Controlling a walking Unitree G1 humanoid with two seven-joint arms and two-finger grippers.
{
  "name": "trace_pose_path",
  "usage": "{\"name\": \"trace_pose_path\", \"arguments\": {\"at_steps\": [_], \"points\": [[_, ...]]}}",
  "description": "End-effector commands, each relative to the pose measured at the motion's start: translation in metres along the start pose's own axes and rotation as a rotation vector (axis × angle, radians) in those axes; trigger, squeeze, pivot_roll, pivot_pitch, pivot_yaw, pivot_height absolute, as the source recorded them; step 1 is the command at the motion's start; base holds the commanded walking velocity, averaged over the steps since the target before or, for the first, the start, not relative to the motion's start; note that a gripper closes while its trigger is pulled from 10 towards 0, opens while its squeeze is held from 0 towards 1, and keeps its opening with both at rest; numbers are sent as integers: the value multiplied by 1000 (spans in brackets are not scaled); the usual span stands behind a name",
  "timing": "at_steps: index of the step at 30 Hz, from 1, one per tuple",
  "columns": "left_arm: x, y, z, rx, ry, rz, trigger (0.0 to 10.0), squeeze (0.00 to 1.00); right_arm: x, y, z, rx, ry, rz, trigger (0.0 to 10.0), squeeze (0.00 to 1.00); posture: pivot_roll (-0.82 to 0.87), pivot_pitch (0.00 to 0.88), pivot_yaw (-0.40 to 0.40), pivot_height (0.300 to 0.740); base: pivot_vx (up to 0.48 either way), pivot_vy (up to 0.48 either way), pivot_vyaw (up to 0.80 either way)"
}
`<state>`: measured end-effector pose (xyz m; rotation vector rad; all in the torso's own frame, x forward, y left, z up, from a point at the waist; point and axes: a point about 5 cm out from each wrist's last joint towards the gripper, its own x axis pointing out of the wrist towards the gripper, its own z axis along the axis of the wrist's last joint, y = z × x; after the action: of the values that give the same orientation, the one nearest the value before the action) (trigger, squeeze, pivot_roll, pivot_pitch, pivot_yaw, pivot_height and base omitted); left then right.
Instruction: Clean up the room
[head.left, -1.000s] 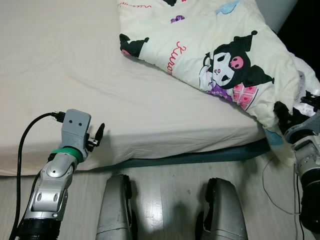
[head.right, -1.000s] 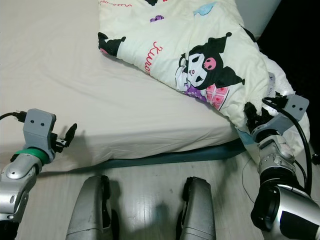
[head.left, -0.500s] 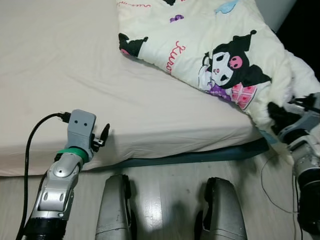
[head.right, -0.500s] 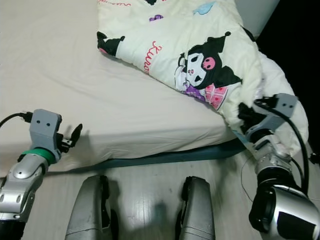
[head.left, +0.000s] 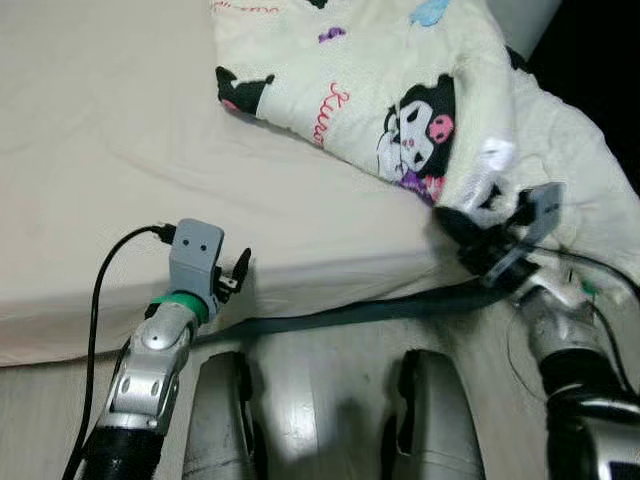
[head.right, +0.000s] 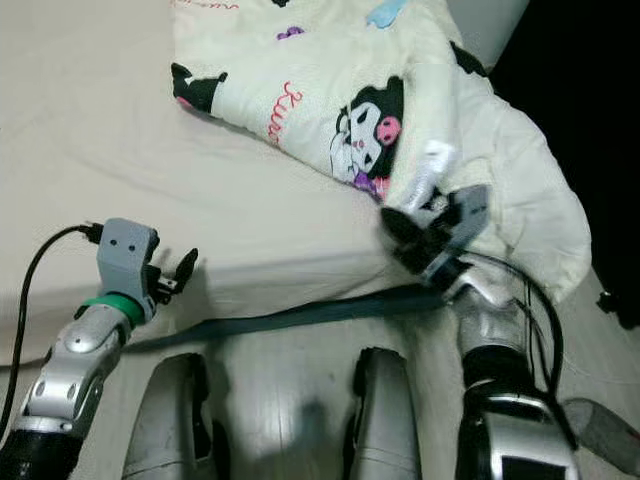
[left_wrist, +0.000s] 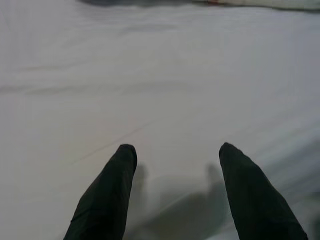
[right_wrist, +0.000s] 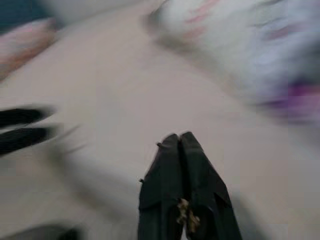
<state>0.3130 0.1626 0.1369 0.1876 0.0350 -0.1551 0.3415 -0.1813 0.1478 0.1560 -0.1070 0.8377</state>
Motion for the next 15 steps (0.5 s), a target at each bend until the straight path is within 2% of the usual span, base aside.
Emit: {"name": "trace_pose_path", "arguments": {"at_steps": [1, 2, 4, 5, 6, 7, 8, 10, 11, 12, 13, 14, 15], "points": [[0, -7, -7, -3, 23, -27, 10000, 0, 7, 34, -22, 68, 91, 194, 0, 0, 76, 249, 52, 546, 0, 0, 0], [0, -7, -7, -3, 23, -27, 10000, 0, 7, 34, -22, 68, 91, 194, 0, 0, 76, 249, 52, 546, 0, 0, 0], [3, -12, -3, -7, 6, -43, 10000, 0, 2, 58, -42, 108, 176, 315, 0, 0, 74, 245, 48, 546, 0, 0, 0], [3, -12, -3, -7, 6, -43, 10000, 0, 2, 58, -42, 108, 176, 315, 0, 0, 74, 245, 48, 546, 0, 0, 0], [5, -15, 1, -7, -10, -51, 10000, 0, -6, 70, -57, 126, 241, 371, 0, 0, 71, 240, 45, 546, 0, 0, 0], [5, -15, 1, -7, -10, -51, 10000, 0, -6, 70, -57, 126, 241, 371, 0, 0, 71, 240, 45, 546, 0, 0, 0], [7, -17, 5, -10, -22, -55, 10000, 0, -13, 78, -68, 142, 289, 405, 0, 0, 69, 238, 44, 546, 0, 0, 0], [8, -18, 7, -11, -30, -58, 10000, 0, -18, 84, -75, 153, 318, 425, 0, 0, 68, 236, 43, 546, 0, 0, 0], [8, -18, 8, -14, -33, -57, 10000, 0, -19, 77, -73, 122, 305, 348, 2078, 0, 65, 234, 44, 546, 0, 0, 0], [9, -18, 8, -15, -33, -56, 10000, 0, -18, 71, -71, 99, 290, 286, 2078, 0, 65, 234, 44, 546, 0, 0, 0], [9, -18, 7, -15, -32, -56, 10000, 0, -15, 54, -62, 49, 244, 161, 10000, 0, 67, 233, 47, 546, 0, 0, 0], [9, -18, 7, -15, -32, -56, 10000, 0, -15, 54, -62, 49, 244, 161, 10000, 0, 67, 233, 47, 546, 0, 0, 0], [8, -18, 6, -15, -29, -56, 10000, 0, -12, 38, -52, 2, 195, 44, 10000, 0, 69, 233, 48, 546, 0, 0, 0]]}}
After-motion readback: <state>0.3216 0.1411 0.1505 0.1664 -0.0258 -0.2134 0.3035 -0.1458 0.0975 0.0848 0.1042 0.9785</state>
